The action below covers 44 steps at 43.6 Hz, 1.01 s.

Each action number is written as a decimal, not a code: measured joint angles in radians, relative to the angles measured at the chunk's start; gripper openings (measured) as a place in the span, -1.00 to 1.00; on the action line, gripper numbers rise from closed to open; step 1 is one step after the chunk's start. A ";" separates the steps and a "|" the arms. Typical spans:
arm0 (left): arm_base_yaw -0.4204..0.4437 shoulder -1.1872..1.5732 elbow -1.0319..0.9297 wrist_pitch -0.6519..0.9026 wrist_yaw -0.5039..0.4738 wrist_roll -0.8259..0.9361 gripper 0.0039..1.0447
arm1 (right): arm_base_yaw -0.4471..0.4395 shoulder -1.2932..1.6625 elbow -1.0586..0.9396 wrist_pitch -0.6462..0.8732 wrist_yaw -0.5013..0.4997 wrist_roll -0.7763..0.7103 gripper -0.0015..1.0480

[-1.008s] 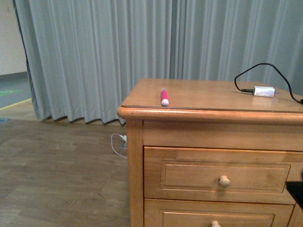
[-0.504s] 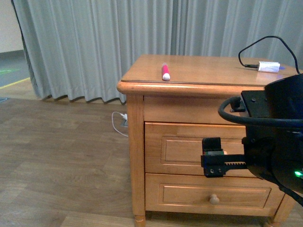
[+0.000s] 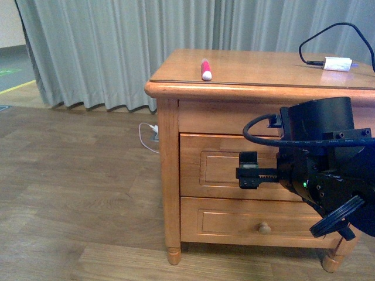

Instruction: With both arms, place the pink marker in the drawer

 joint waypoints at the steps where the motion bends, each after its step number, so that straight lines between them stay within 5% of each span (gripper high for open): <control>1: 0.000 0.000 0.000 0.000 0.000 0.000 0.89 | -0.002 0.002 0.002 0.000 -0.002 0.000 0.84; 25: 0.000 0.000 0.000 0.000 0.000 0.000 0.89 | -0.026 0.045 0.014 0.018 -0.036 -0.017 0.81; 44: 0.000 0.000 0.000 0.000 0.000 0.000 0.89 | -0.039 0.047 0.015 -0.013 -0.062 -0.018 -0.42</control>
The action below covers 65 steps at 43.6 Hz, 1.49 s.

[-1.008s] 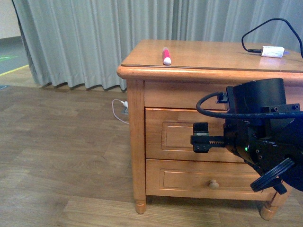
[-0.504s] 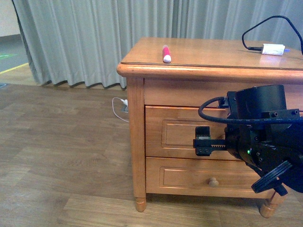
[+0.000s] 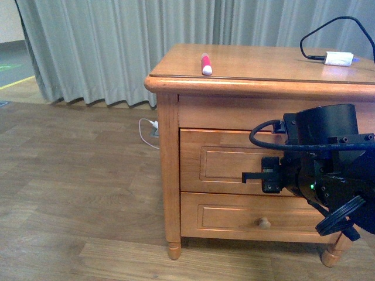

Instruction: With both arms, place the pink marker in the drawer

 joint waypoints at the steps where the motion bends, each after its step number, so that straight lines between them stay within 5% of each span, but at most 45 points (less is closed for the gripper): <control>1: 0.000 0.000 0.000 0.000 0.000 0.000 0.89 | 0.000 0.000 0.001 -0.006 -0.001 0.000 -0.48; 14: 0.000 0.000 0.000 0.000 0.000 0.000 0.89 | -0.005 -0.062 -0.034 -0.100 -0.051 0.003 -0.57; 33: 0.000 0.000 0.000 0.000 0.000 0.000 0.89 | 0.048 -0.495 -0.528 -0.218 -0.105 -0.042 -0.60; 44: 0.000 0.000 0.000 0.000 0.000 0.000 0.89 | 0.038 -0.697 -0.669 -0.238 -0.059 -0.012 0.15; 54: 0.000 0.000 0.000 0.000 0.000 0.000 0.89 | -0.009 -1.042 -0.682 -0.502 -0.127 0.024 0.87; 65: 0.000 0.000 0.000 0.000 0.000 0.000 0.89 | -0.066 -1.397 -0.586 -0.871 -0.248 0.014 0.84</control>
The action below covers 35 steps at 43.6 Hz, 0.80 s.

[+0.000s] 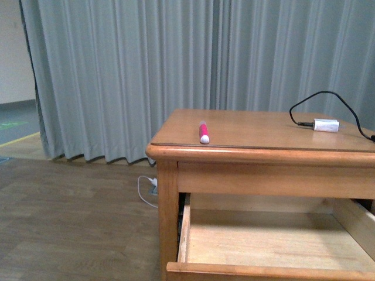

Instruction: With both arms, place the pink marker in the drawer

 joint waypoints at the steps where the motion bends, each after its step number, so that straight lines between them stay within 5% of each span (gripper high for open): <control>1: 0.000 0.000 0.000 0.000 0.000 0.000 0.89 | 0.001 -0.017 0.009 -0.023 -0.005 -0.004 0.84; 7: 0.000 0.000 0.000 0.000 0.000 0.000 0.89 | 0.018 -0.095 0.053 -0.148 -0.029 -0.027 0.84; 26: -0.005 0.006 0.001 -0.008 0.000 -0.006 0.89 | 0.022 -0.117 0.069 -0.175 -0.029 -0.028 0.84; 29: -0.083 0.120 0.032 -0.022 -0.082 -0.060 0.89 | 0.022 -0.117 0.069 -0.175 -0.029 -0.028 0.84; 35: -0.288 0.480 0.173 0.225 -0.210 -0.087 0.89 | 0.022 -0.117 0.069 -0.175 -0.029 -0.028 0.84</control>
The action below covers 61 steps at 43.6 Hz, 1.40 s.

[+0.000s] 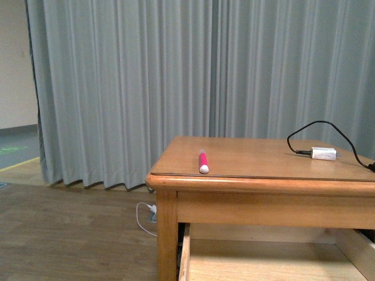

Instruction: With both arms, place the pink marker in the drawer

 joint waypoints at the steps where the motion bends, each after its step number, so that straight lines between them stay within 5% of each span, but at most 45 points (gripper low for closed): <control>1: -0.025 0.078 0.037 0.061 -0.007 0.003 0.89 | 0.000 0.000 0.000 0.000 0.000 0.000 0.84; 14: -0.133 0.758 0.457 0.268 -0.025 0.068 0.89 | 0.000 0.000 0.000 0.000 0.000 0.000 0.84; 39: -0.197 1.477 1.402 -0.156 -0.053 -0.011 0.89 | 0.000 0.000 0.000 0.000 0.000 0.000 0.84; 61: -0.198 1.722 1.711 -0.336 -0.079 -0.010 0.89 | 0.000 0.000 0.000 0.000 0.000 0.000 0.84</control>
